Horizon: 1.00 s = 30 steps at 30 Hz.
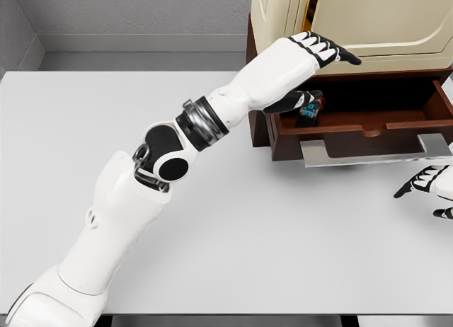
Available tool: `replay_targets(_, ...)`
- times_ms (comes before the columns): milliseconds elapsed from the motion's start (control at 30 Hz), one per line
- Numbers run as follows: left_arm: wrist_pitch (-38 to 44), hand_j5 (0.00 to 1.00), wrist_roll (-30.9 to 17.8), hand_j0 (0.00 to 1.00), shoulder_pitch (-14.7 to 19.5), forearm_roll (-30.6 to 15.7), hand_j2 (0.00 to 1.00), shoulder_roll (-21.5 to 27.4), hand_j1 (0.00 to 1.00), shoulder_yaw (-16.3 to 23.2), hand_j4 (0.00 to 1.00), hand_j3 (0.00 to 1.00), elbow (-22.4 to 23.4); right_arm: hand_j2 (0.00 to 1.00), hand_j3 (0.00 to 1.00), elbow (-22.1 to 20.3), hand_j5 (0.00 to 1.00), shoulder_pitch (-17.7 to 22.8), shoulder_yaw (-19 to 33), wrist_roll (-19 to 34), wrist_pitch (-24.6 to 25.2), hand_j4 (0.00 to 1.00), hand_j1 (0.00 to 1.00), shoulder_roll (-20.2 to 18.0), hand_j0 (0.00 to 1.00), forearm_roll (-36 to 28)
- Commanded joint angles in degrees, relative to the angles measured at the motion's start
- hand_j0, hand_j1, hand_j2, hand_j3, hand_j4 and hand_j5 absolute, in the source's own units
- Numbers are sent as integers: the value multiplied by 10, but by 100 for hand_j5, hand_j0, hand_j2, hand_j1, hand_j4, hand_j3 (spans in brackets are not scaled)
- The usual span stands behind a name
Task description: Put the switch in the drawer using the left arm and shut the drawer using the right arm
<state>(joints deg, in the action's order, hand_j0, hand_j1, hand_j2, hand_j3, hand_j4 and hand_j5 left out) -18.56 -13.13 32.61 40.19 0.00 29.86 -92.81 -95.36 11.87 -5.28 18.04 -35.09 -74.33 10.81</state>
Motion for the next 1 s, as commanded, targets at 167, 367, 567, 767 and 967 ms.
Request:
replay_targets(167, -134, 100, 0, 100, -4, -12, 100, 51, 100, 5, 100, 100, -68, 75, 75, 0, 75, 0, 0, 0, 1, 75, 75, -1, 75, -3)
replay_targets(367, -164, 100, 3, 100, -48, -107, 100, 186, 100, -130, 100, 100, -104, 73, 73, 2, 73, -4, 1, 0, 1, 73, 73, 0, 73, -3)
replay_targets(567, -164, 100, -1, 100, -256, -140, 100, 275, 100, -429, 100, 100, -71, 73, 73, 2, 73, -10, 1, 0, 1, 73, 73, 2, 73, -4)
replay_targets(767, -164, 100, -68, 100, -334, -138, 100, 280, 100, -462, 100, 100, 98, 73, 73, 14, 73, -11, 1, 0, 1, 73, 73, 18, 73, -3)
replay_targets(967, -164, 100, -97, 100, -330, -140, 100, 274, 100, -461, 100, 100, 89, 72, 72, 20, 72, -30, -1, 2, 1, 72, 72, 38, 72, -2)
